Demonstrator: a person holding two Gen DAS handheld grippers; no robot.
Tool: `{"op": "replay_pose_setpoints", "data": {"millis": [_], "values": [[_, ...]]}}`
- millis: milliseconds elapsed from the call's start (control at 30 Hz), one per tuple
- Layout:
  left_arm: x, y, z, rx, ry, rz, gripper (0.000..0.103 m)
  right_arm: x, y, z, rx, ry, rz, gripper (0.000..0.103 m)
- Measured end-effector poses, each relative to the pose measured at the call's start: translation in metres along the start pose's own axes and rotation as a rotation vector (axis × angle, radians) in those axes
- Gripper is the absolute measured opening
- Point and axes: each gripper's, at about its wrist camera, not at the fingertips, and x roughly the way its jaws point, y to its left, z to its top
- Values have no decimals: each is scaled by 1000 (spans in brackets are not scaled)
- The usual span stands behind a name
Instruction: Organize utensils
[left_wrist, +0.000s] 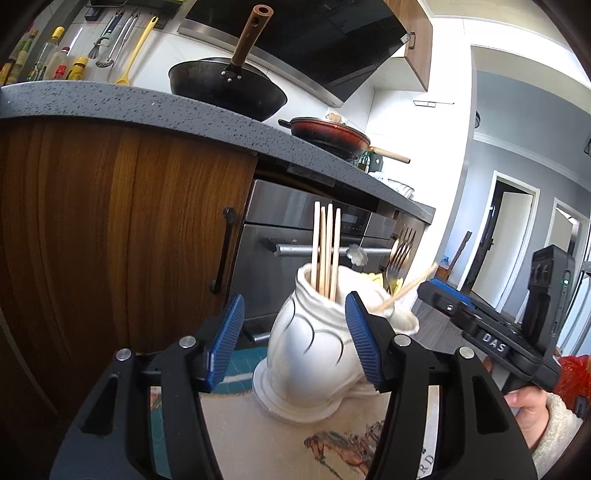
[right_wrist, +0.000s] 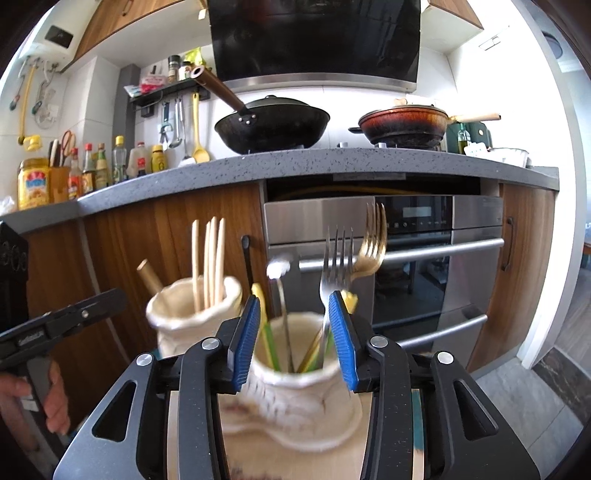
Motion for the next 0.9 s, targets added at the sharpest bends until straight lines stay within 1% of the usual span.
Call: {"op": "replay_pose_setpoints", "data": {"millis": [67, 100, 167, 200, 233, 267, 300, 333, 367, 433, 467, 500, 600, 667, 900], "values": [[-5, -1, -6, 0, 10, 9, 57, -10, 1, -8, -8, 11, -9, 42], [-9, -3, -10, 5, 16, 17, 57, -15, 1, -12, -11, 16, -13, 45], [-14, -6, -16, 15, 26, 30, 61, -24, 0, -21, -17, 30, -26, 49], [-18, -8, -20, 23, 30, 38, 67, -27, -1, -24, -18, 35, -33, 53], [-21, -11, -23, 28, 31, 46, 76, -32, -2, -28, -19, 39, -44, 56], [-23, -12, -25, 31, 30, 54, 82, -36, -3, -30, -20, 40, -54, 63], [-27, -15, -27, 38, 26, 69, 89, -41, -4, -33, -20, 38, -66, 70], [-31, -18, -29, 47, 19, 82, 94, -44, -4, -35, -20, 36, -70, 73], [-33, -19, -31, 53, 14, 92, 96, -48, -6, -37, -17, 31, -70, 78], [-41, -24, -34, 64, -2, 122, 97, -52, -8, -40, -12, 26, -74, 85], [-43, -25, -35, 63, -5, 129, 97, -54, -8, -41, -11, 22, -79, 91], [-46, -26, -37, 61, -5, 135, 97, -56, -9, -42, -14, 15, -89, 93], [-49, -30, -42, 71, -4, 157, 97, -59, -6, -44, -50, -12, -127, 95], [-50, -34, -44, 88, -2, 165, 97, -60, -5, -46, -66, -25, -134, 96], [-50, -46, -52, 158, -22, 205, 97, -57, -8, -49, -37, -46, -134, 97]]}}
